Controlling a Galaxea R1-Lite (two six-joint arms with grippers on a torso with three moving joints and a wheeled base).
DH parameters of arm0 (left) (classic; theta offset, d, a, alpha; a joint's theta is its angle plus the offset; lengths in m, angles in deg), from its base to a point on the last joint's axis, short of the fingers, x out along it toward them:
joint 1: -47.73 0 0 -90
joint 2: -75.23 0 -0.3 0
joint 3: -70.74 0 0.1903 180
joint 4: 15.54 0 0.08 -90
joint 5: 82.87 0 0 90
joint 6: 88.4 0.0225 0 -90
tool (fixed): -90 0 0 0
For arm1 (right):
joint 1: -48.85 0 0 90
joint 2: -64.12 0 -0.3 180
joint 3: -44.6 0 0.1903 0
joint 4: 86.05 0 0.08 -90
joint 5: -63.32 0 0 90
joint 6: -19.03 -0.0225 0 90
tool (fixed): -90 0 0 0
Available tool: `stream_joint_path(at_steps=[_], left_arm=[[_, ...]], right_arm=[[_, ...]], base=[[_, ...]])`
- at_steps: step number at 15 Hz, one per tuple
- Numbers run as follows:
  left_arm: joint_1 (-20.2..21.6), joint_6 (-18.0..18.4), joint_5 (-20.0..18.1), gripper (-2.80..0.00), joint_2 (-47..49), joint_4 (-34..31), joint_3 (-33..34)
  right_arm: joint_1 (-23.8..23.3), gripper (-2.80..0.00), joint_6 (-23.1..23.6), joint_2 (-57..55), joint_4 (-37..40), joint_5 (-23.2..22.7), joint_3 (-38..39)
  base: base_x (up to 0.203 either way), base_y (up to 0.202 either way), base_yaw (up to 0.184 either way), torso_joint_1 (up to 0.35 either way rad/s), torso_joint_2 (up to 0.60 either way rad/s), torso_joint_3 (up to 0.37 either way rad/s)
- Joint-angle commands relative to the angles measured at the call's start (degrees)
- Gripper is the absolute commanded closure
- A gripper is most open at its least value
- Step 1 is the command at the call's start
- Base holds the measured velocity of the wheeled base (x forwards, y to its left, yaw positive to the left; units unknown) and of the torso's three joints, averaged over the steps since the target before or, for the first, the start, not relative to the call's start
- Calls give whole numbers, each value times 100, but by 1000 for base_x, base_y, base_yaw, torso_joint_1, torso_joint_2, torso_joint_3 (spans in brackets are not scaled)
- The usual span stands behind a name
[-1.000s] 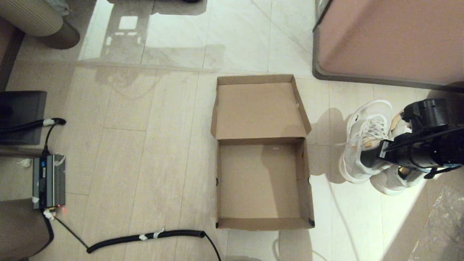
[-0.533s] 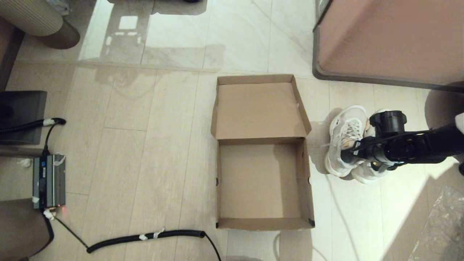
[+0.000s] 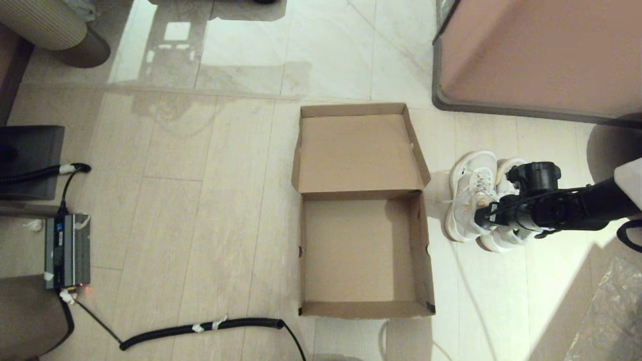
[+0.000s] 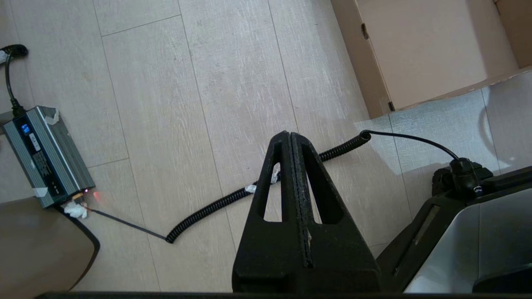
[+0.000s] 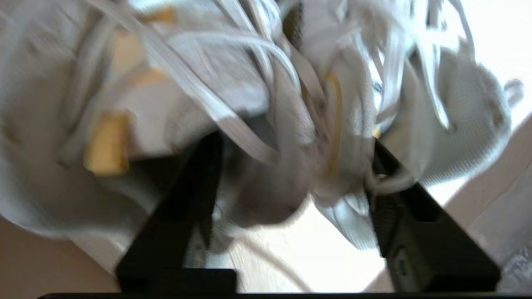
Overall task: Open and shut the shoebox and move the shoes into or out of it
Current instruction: Put the shoes out of the shoe box
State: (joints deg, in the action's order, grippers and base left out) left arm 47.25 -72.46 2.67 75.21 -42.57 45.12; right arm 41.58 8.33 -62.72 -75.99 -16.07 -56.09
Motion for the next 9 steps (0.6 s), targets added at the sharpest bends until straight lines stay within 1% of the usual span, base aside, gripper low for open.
stream_joint_path(at_steps=[1,3,5,6,9], left_arm=[[4,-1,7,0,2,21,12],[4,-55,7,0,2,41,15],[4,-64,7,0,2,41,15],[4,-55,7,0,2,41,15],[4,-55,7,0,2,43,15]], right_arm=[[-25,-280,-1,429,-11,-5,267],[-30,-280,-8,1197,-9,-20,737],[-28,-280,-17,2245,-11,-84,1467],[-17,-280,-19,2806,-12,-149,1937],[48,-280,-10,4564,-16,-385,3838]], base=[[0,0,0,0,0,0],[0,0,0,0,0,0],[0,0,0,0,0,0],[0,0,0,0,0,0],[0,0,0,0,0,0]])
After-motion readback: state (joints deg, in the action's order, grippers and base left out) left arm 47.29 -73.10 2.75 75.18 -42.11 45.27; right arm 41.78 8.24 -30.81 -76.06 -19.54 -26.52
